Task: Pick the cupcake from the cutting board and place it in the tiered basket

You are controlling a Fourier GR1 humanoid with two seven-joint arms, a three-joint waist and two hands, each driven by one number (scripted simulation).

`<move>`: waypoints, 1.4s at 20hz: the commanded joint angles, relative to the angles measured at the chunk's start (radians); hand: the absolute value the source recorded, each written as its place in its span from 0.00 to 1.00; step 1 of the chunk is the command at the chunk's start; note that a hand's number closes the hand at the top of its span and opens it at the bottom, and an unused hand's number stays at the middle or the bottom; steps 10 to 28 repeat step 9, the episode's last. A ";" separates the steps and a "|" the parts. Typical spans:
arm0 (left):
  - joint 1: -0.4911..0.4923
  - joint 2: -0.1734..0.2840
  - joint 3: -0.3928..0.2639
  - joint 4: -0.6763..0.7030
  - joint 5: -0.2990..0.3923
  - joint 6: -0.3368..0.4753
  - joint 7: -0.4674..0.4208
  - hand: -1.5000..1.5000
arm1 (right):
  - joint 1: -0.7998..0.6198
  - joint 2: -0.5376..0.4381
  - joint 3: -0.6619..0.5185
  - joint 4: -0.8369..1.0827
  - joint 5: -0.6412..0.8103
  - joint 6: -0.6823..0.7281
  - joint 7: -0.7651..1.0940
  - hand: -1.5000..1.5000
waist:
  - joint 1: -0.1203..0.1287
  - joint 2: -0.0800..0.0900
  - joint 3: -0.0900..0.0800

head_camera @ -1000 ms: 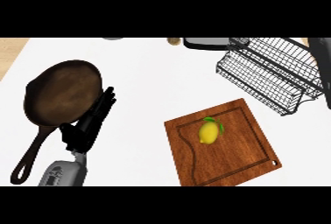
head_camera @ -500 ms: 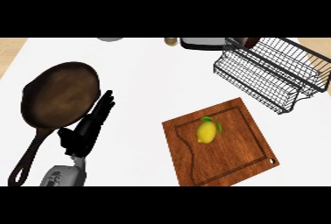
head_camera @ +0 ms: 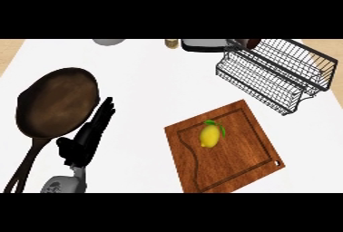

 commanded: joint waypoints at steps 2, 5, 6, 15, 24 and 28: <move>0.008 0.016 0.038 0.022 0.008 0.007 -0.024 0.50 | 0.203 -0.085 -0.110 -0.221 -0.119 0.067 -0.041 0.00 | -0.029 -0.007 0.000; 0.058 0.020 0.020 -0.024 0.003 -0.004 -0.026 0.50 | 0.358 -0.152 -0.227 -0.286 -0.218 0.166 -0.066 0.00 | -0.026 -0.007 0.002; 0.015 -0.003 0.014 0.022 -0.015 0.020 -0.026 0.50 | 0.421 -0.117 -0.219 -0.385 -0.215 0.159 -0.035 0.00 | -0.031 -0.006 0.000; 0.029 0.021 0.045 -0.020 0.025 -0.001 0.008 0.50 | 0.570 -0.180 -0.352 -0.414 -0.335 0.320 -0.070 0.00 | -0.038 -0.007 0.001; 0.029 0.021 0.045 -0.020 0.025 -0.001 0.008 0.50 | 0.570 -0.180 -0.352 -0.414 -0.335 0.320 -0.070 0.00 | -0.038 -0.007 0.001; 0.029 0.021 0.045 -0.020 0.025 -0.001 0.008 0.50 | 0.570 -0.180 -0.352 -0.414 -0.335 0.320 -0.070 0.00 | -0.038 -0.007 0.001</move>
